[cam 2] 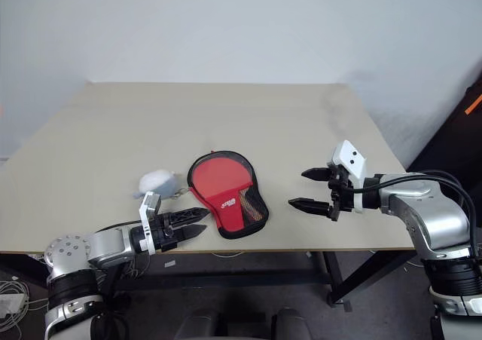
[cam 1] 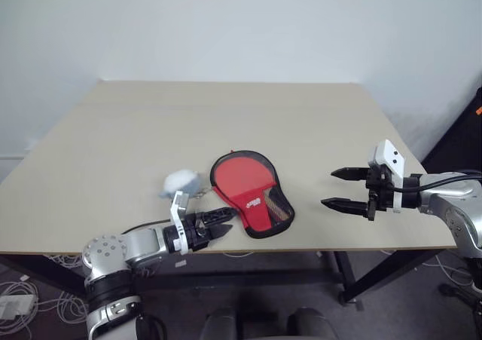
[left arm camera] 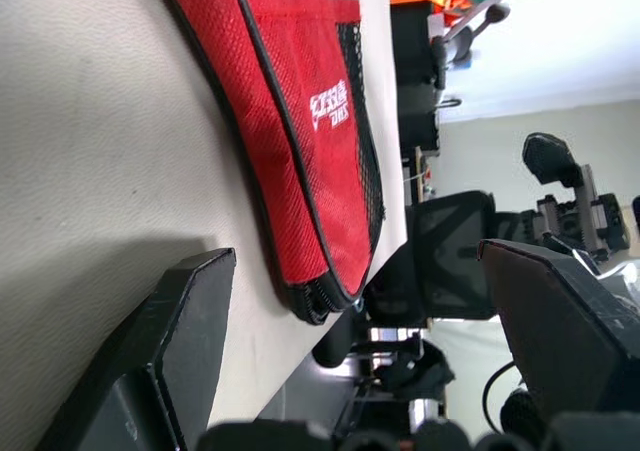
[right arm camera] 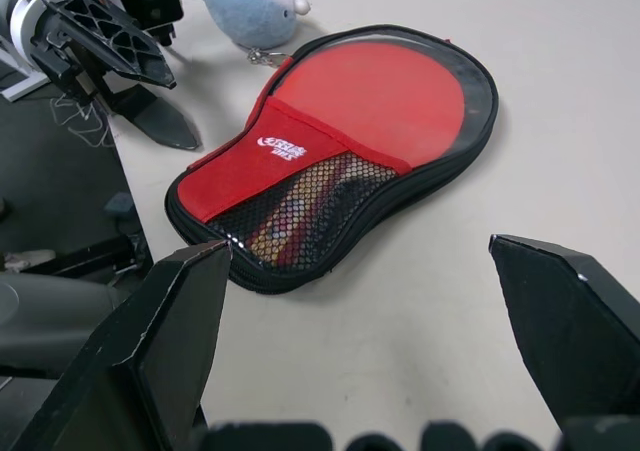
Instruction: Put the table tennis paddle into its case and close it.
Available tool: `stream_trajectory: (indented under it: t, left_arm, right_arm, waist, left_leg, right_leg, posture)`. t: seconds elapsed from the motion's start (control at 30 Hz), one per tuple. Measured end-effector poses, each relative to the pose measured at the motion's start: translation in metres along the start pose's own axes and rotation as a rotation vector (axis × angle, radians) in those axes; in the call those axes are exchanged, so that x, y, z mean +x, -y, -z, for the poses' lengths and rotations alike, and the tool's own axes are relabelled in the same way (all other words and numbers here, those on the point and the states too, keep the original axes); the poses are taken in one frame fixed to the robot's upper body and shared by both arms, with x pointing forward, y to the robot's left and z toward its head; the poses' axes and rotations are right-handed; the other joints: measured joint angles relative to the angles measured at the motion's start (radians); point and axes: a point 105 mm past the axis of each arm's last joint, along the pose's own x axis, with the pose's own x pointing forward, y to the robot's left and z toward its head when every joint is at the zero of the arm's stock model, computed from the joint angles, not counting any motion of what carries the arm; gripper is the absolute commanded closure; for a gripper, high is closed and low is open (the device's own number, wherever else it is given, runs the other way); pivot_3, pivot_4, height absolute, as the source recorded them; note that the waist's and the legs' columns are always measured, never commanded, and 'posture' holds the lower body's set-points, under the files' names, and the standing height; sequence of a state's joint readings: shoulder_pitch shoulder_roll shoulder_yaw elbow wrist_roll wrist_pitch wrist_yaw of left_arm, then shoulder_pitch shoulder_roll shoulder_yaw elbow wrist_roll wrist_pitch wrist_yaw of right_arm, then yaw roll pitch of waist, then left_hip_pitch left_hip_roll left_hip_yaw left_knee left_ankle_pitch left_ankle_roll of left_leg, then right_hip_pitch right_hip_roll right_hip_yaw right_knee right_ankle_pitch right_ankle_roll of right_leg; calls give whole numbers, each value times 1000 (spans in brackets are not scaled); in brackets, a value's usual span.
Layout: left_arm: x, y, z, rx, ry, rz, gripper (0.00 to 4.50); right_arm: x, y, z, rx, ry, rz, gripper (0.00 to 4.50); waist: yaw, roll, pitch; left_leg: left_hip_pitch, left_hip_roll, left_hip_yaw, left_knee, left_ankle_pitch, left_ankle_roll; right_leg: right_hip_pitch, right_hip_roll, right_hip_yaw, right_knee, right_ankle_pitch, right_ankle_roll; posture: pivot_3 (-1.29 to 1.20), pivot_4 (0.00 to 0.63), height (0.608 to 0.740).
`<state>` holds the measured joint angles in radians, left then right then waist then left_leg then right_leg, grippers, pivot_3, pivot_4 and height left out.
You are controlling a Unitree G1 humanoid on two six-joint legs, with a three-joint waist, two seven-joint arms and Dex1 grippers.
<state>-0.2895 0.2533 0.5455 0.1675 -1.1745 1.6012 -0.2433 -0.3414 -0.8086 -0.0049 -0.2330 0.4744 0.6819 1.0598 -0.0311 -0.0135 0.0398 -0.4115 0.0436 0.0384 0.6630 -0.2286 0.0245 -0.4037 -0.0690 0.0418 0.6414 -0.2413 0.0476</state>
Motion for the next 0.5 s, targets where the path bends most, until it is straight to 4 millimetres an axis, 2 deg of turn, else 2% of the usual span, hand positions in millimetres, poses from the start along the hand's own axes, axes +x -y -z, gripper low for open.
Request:
stream_trajectory:
  t: [0.3,0.5]
  left_arm:
    - [22,4,-4,-7,33,-4,370]
    - [35,6,-14,11,50,-93,370]
  right_arm:
    - [2,-1,1,14,7,1,0]
    - [3,-1,0,18,16,11,0]
  waist:
    - [11,0,0]
    - [11,0,0]
  left_leg:
    - [0,0,0,0,0,0]
    - [0,0,-1,1,0,0]
  right_leg:
    - [1,0,0,0,0,0]
    - [1,0,0,0,0,0]
  posture:
    - [0,0,740]
    - [0,0,740]
